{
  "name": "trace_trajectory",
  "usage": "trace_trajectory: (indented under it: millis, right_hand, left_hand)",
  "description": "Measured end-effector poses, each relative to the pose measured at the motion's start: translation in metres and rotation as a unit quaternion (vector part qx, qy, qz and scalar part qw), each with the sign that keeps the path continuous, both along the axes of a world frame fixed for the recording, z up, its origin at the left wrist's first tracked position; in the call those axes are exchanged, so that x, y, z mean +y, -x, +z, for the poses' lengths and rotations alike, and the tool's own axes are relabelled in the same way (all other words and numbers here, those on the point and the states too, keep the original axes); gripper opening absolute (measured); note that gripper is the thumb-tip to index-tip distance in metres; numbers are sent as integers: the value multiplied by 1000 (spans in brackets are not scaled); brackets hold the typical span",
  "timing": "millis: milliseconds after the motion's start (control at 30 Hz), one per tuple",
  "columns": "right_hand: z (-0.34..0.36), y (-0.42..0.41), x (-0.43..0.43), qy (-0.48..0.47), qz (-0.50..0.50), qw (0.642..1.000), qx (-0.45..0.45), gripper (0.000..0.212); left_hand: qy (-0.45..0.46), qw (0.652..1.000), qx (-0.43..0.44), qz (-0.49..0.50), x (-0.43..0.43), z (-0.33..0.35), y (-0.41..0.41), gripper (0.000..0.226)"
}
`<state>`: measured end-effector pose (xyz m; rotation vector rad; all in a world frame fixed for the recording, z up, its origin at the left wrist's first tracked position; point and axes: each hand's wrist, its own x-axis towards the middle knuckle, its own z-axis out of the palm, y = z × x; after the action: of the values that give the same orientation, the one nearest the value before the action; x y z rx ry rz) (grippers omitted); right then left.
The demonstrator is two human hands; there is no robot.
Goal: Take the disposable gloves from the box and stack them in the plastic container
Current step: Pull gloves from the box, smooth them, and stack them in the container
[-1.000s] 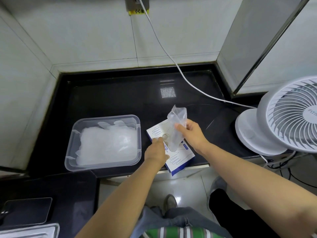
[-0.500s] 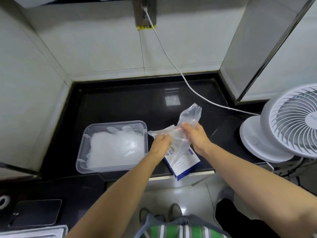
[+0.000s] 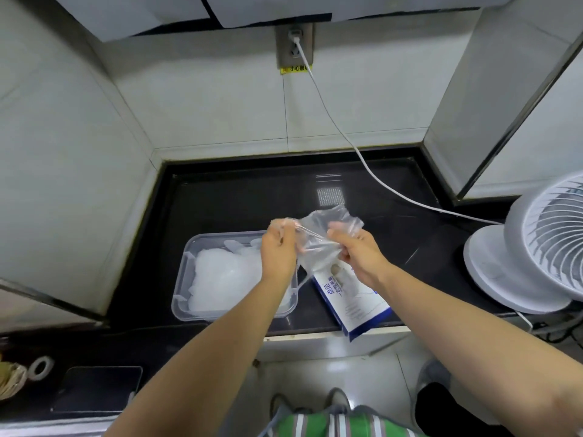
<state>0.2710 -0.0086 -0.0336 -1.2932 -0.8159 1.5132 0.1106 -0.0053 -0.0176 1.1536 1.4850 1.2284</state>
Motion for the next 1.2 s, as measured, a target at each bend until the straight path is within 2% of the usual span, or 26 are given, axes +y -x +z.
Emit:
trace_trajectory:
  millis: [133, 200, 300, 367, 400, 467, 533, 600, 700, 767, 833, 1033, 1100, 1200]
  right_hand:
    - [4, 10, 1, 1, -15, 1000, -9, 15]
    - [9, 19, 4, 1, -4, 1000, 2, 31]
    - [21, 37, 10, 13, 54, 998, -3, 41]
    - [24, 51, 15, 28, 118, 991, -61, 46]
    - [24, 58, 17, 38, 145, 985, -88, 42]
    - [20, 73, 19, 39, 170, 976, -129, 22]
    - [15, 89, 20, 27, 143, 976, -165, 10]
    - [10, 105, 20, 12, 102, 978, -182, 13]
    - [-2, 122, 19, 2, 77, 970, -232, 12]
    - [-8, 129, 19, 7, 75, 967, -244, 7]
    - [-15, 133, 20, 15, 66, 964, -256, 12]
    - [-13, 131, 28, -7, -7, 974, -228, 22]
    - [-9, 129, 31, -21, -32, 971, -234, 16]
    - [-5, 126, 34, -44, -83, 961, -261, 9]
  left_hand:
    - [-16, 1000, 0, 18, 7, 3, 42, 21]
    - [-3, 1000, 2, 0, 6, 4, 62, 21]
    - [14, 999, 15, -45, 2, 1, 90, 24]
    - [24, 997, 26, -65, 0, -2, 103, 24]
    - [28, 996, 36, -70, -1, -3, 108, 24]
    - [34, 995, 57, -71, -2, -7, 120, 25]
    - [45, 995, 69, -61, 0, -8, 132, 25]
    - [96, 993, 70, -26, 3, -11, 144, 22]
    - [211, 977, 42, 12, 7, -19, 157, 36]
    - [230, 972, 44, 2, 7, -27, 160, 30]
    - [215, 976, 46, 9, 5, -30, 159, 23]
    - [172, 976, 132, 33, 8, -37, 155, 34]
    - [142, 969, 203, 15, 10, -41, 160, 34]
    - [121, 934, 336, -21, 8, -44, 164, 28]
